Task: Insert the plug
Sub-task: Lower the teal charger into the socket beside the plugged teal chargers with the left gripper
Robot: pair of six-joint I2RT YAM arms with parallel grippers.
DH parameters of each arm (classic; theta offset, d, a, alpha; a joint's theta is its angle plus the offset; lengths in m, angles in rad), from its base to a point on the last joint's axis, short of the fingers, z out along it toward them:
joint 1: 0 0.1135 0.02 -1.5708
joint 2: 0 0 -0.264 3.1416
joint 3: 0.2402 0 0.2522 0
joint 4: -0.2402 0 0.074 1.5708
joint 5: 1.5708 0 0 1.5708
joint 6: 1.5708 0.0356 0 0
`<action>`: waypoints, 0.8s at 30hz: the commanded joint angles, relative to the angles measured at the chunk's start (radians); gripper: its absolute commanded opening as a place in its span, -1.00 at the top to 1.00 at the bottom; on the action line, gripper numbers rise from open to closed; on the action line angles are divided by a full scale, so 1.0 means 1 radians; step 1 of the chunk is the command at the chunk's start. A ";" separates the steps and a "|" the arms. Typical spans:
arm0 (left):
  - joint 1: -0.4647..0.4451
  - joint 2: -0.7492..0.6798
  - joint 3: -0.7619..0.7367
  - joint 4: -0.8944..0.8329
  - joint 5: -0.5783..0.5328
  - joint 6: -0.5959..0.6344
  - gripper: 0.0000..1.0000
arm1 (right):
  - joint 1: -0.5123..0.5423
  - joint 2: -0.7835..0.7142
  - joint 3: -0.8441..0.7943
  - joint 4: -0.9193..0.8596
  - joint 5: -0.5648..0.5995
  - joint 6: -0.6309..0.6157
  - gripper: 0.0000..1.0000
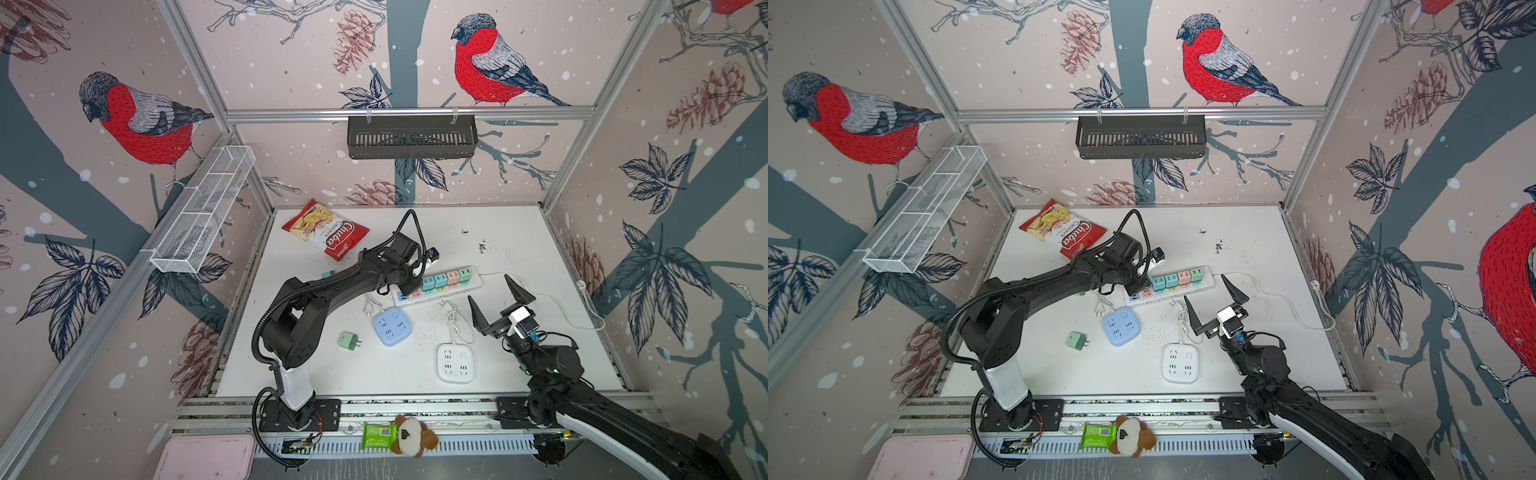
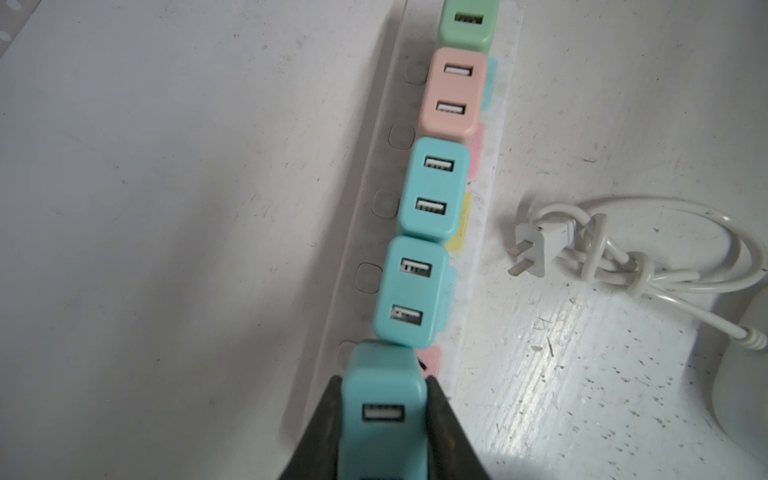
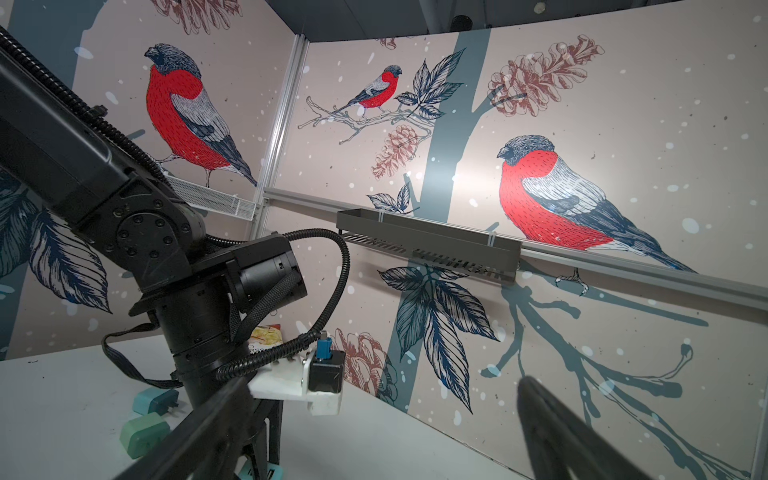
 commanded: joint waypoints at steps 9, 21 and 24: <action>0.001 0.020 0.009 -0.010 0.082 0.054 1.00 | -0.009 -0.004 -0.032 0.019 -0.007 0.023 -0.99; 0.018 0.022 -0.007 0.035 0.029 0.047 1.00 | -0.013 -0.016 -0.037 0.012 -0.014 0.030 -0.99; 0.018 0.013 -0.016 0.039 0.021 0.049 1.00 | -0.014 -0.012 -0.034 0.014 -0.024 0.029 -0.99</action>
